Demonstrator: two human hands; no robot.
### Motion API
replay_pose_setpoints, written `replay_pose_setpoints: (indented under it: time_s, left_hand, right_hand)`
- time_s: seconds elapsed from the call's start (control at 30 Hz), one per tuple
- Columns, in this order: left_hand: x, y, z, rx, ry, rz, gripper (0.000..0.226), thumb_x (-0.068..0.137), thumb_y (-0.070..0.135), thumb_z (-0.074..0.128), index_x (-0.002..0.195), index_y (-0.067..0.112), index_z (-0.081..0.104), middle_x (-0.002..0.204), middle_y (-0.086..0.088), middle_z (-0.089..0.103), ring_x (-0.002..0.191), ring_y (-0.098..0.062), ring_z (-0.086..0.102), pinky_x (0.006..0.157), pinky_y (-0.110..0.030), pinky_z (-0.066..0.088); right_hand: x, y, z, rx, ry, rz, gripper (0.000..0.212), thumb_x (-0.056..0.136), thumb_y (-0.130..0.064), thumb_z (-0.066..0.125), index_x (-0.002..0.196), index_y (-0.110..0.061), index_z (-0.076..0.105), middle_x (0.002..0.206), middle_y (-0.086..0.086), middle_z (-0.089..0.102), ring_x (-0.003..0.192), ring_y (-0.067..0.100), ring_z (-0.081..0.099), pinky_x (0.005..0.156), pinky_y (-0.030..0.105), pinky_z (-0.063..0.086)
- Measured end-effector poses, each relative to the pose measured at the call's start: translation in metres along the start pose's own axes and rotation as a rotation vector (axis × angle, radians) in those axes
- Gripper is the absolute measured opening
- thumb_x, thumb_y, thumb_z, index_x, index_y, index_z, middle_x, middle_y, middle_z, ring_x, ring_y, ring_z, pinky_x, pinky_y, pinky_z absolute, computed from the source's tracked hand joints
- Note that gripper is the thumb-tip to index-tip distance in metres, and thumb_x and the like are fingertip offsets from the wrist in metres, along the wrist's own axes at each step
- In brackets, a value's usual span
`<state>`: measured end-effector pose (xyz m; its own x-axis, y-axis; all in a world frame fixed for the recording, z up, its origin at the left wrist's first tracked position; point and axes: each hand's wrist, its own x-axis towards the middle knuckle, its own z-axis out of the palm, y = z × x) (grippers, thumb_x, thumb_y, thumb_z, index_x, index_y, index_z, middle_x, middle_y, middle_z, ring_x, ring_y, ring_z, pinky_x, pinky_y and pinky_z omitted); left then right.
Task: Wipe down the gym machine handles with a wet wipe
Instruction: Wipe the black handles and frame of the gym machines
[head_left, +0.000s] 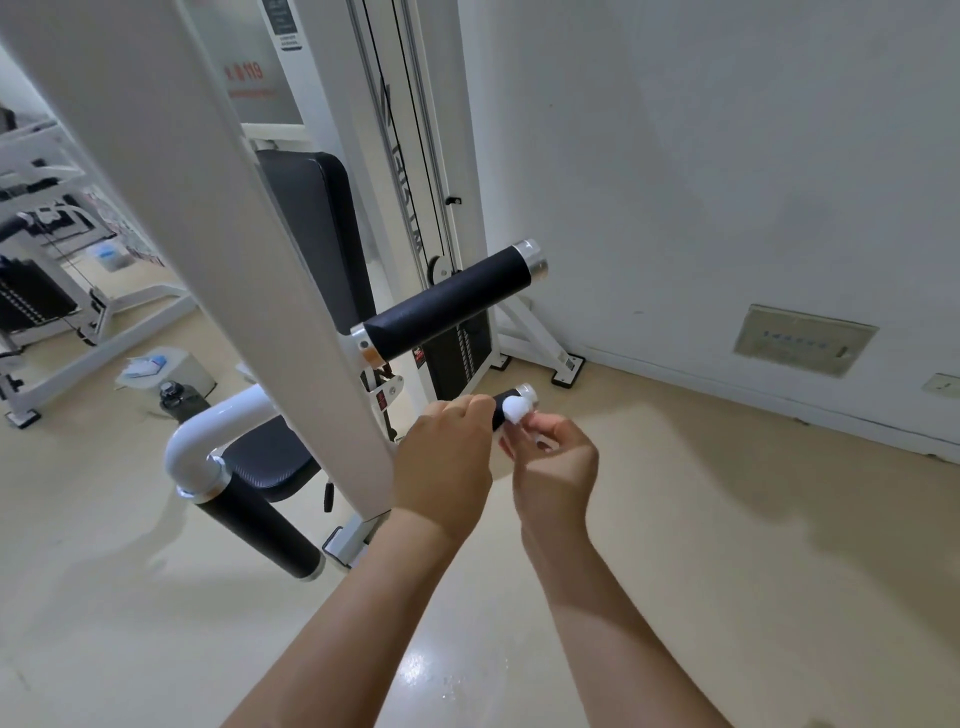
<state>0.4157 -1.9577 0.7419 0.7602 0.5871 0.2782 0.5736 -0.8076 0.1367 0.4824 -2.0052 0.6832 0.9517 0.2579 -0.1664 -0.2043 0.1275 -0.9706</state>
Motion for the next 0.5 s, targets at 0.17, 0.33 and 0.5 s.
replay_pose_setpoints:
  time_s: [0.17, 0.33, 0.5]
  left_hand:
    - [-0.006, 0.002, -0.002, -0.057, -0.038, 0.004, 0.046, 0.091, 0.003, 0.043, 0.134, 0.020, 0.046, 0.130, 0.003, 0.056, 0.117, -0.019, 0.048, 0.089, -0.027, 0.041]
    - [-0.006, -0.003, -0.002, -0.053, -0.059, 0.023, 0.052, 0.090, 0.002, 0.046, 0.138, 0.022, 0.044, 0.139, 0.005, 0.049, 0.124, -0.019, 0.044, 0.099, -0.029, 0.040]
    - [-0.013, -0.006, 0.003, -0.024, -0.081, 0.036, 0.055, 0.091, 0.003, 0.044, 0.142, 0.022, 0.037, 0.146, 0.004, 0.037, 0.132, -0.022, 0.029, 0.106, -0.031, 0.030]
  right_hand:
    - [0.002, -0.009, 0.000, 0.109, 0.062, 0.123, 0.019, 0.082, 0.007, 0.066, 0.080, -0.012, 0.062, 0.089, 0.010, 0.067, 0.079, 0.022, 0.067, 0.077, 0.036, 0.058]
    - [0.002, -0.018, 0.005, 0.323, 0.092, 0.354, 0.026, 0.082, 0.016, 0.057, 0.080, -0.009, 0.061, 0.090, 0.013, 0.065, 0.075, 0.021, 0.065, 0.070, 0.029, 0.057]
    - [-0.013, -0.021, 0.008, 0.399, 0.037, 0.467, 0.022, 0.086, 0.012, 0.054, 0.087, -0.008, 0.063, 0.088, 0.016, 0.068, 0.070, 0.023, 0.067, 0.067, 0.029, 0.057]
